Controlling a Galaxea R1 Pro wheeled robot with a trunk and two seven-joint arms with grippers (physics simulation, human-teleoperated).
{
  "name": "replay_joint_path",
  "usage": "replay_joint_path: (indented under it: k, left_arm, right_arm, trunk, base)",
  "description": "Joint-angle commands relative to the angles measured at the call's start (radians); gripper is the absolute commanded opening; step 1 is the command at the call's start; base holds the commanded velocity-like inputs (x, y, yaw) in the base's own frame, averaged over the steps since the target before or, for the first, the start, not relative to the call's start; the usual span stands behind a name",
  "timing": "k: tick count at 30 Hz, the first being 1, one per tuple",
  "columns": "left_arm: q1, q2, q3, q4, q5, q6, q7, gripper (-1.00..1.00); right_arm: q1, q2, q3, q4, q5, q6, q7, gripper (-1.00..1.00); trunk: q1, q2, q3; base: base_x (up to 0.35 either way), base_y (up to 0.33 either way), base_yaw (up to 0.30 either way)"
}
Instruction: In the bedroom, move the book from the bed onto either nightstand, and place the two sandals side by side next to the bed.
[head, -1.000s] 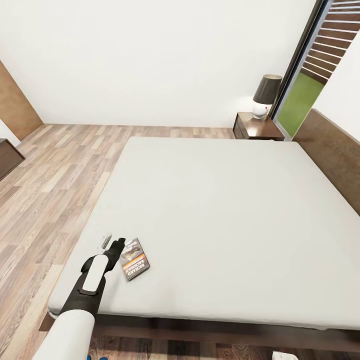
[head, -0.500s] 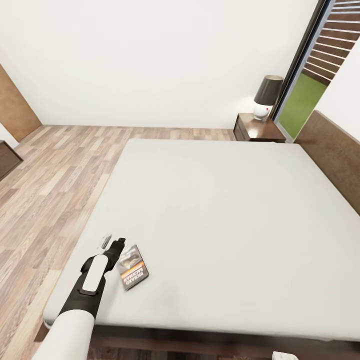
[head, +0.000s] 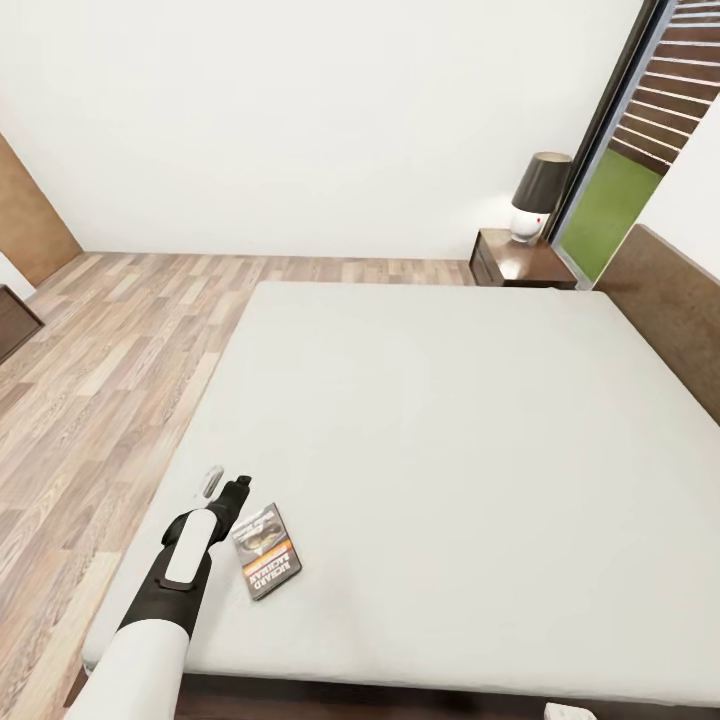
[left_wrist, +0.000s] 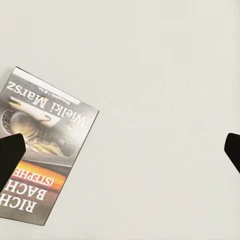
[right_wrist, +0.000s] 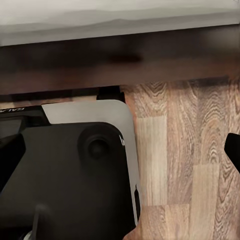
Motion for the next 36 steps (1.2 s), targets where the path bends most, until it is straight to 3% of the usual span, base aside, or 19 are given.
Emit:
replay_joint_path:
  k: [1, 15, 25, 36]
  left_arm:
    - [-0.001, -0.001, 0.003, -0.002, 0.008, 0.005, 0.005, 1.0]
    - [-0.001, 0.0, 0.003, 0.012, 0.007, -0.019, 0.011, 1.0]
    - [-0.001, 0.0, 0.003, 0.111, 0.005, -0.188, 0.012, 1.0]
    - [-0.001, -0.001, 0.003, 0.121, 0.005, -0.205, 0.011, 1.0]
  right_arm:
    - [0.0, 0.0, -0.009, 0.0, 0.01, -0.001, 0.005, 1.0]
    - [0.0, 0.0, -0.009, 0.0, 0.01, -0.001, 0.006, 1.0]
    - [0.0, 0.0, -0.009, -0.001, 0.01, -0.001, 0.006, 1.0]
    - [0.0, 0.0, -0.009, 0.0, 0.01, -0.001, 0.006, 1.0]
  trunk:
    - [0.0, -0.001, -0.001]
    - [0.0, -0.001, -0.001]
    - [0.0, -0.001, -0.001]
    - [0.0, -0.001, -0.001]
  base:
    - [0.005, 0.002, 0.0]
    - [0.0, 0.0, 0.0]
    - [0.0, 0.0, 0.0]
    - [0.0, 0.0, 0.0]
